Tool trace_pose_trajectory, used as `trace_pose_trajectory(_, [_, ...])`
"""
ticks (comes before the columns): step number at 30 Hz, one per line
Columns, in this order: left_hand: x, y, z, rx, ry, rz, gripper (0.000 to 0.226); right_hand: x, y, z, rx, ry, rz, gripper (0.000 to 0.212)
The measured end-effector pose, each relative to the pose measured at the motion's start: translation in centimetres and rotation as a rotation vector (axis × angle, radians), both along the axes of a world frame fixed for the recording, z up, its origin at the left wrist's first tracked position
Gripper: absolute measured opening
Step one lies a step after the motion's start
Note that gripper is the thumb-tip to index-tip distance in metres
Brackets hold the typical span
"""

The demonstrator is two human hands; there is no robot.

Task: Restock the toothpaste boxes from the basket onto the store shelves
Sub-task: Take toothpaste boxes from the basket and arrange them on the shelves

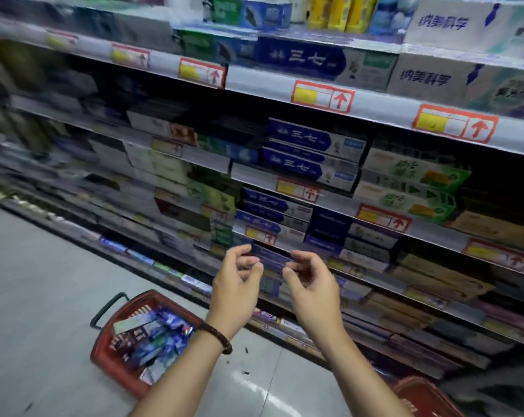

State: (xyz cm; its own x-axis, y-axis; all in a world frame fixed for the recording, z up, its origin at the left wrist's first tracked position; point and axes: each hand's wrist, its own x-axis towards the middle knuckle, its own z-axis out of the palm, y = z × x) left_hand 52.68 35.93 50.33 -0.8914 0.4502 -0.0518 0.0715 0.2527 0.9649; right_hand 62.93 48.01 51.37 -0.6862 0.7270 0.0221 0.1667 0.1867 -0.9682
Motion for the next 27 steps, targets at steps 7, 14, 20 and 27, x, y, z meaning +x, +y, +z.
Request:
trace_pose_trajectory(7, [-2.9,-8.9,-1.1,-0.005,-0.029,0.086,0.028,-4.6,-8.0,-1.1,-0.021,-0.020,0.119,0.021])
trace_pose_trajectory(14, [-5.8,-17.1,-3.3,0.004,-0.082,0.240,0.027,-8.8,-14.3,-3.3,-0.063,-0.085,0.260,0.017])
trace_pose_trajectory(20, [-8.4,-21.0,-5.4,-0.042,-0.114,0.414,0.024,-12.2,-16.5,-5.3,-0.092,-0.114,0.352,0.016])
trace_pose_trajectory(27, [-11.4,-23.2,-7.6,-0.096,-0.130,0.582,0.020,-17.3,-17.3,-8.4,-0.127,-0.176,0.500,0.017])
